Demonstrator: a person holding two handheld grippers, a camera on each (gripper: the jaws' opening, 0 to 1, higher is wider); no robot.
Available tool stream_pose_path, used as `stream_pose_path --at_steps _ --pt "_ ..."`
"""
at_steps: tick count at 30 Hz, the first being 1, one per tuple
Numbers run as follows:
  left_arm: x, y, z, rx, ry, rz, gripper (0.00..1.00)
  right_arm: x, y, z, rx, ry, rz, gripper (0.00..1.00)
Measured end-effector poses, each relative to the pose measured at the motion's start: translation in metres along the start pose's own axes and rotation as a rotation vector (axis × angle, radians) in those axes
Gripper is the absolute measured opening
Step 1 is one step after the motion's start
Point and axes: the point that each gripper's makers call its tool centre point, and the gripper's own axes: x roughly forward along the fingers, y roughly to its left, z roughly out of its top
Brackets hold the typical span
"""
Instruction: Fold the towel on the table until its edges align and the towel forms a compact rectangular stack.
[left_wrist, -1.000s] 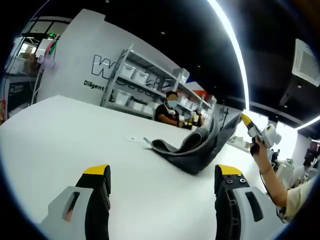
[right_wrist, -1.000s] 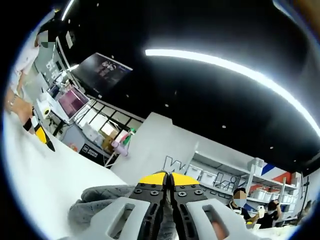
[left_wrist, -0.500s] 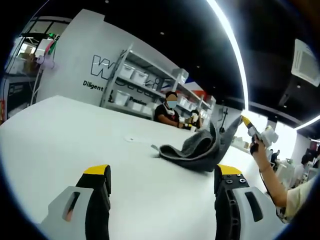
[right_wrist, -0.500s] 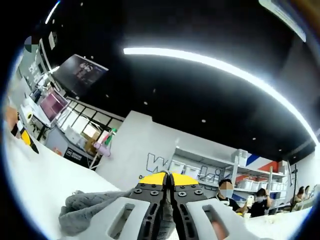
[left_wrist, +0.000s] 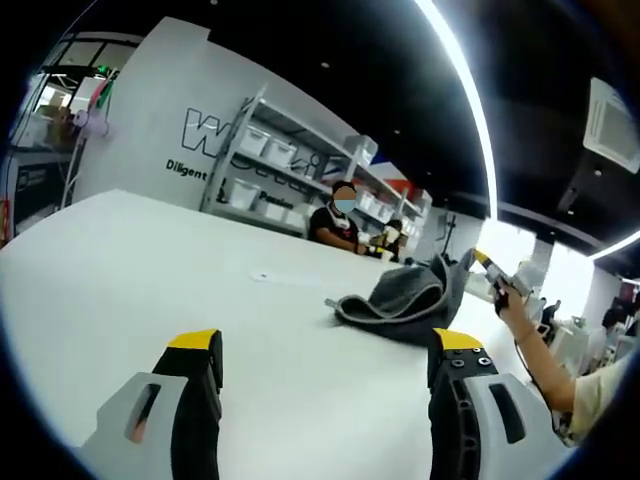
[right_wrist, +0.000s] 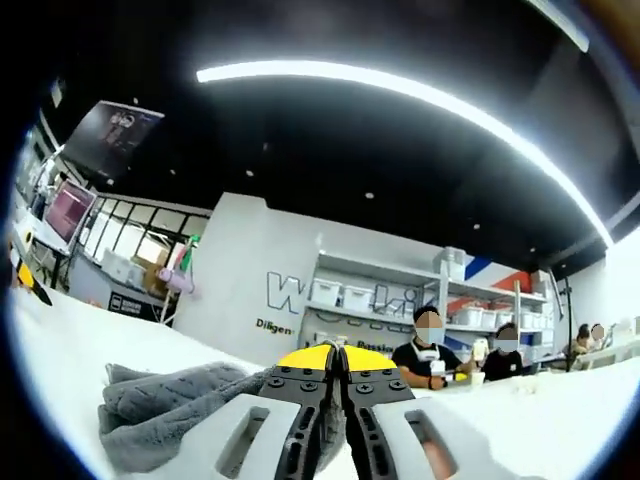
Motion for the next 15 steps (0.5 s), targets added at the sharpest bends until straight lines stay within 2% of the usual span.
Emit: stream_pose_path --at_steps 4,9,15 --pt "0.000 0.000 0.000 0.000 0.001 0.000 0.82 -0.001 -0.008 -0.028 0.051 0.107 -0.033 0.00" --pt "0.000 0.000 0.000 -0.001 0.000 -0.001 0.82 -0.002 -0.017 -0.055 0.078 0.194 -0.064 0.00" --pt "0.000 -0.002 0.000 -0.001 0.000 -0.004 0.82 -0.006 -0.025 -0.077 0.107 0.268 -0.088 0.00"
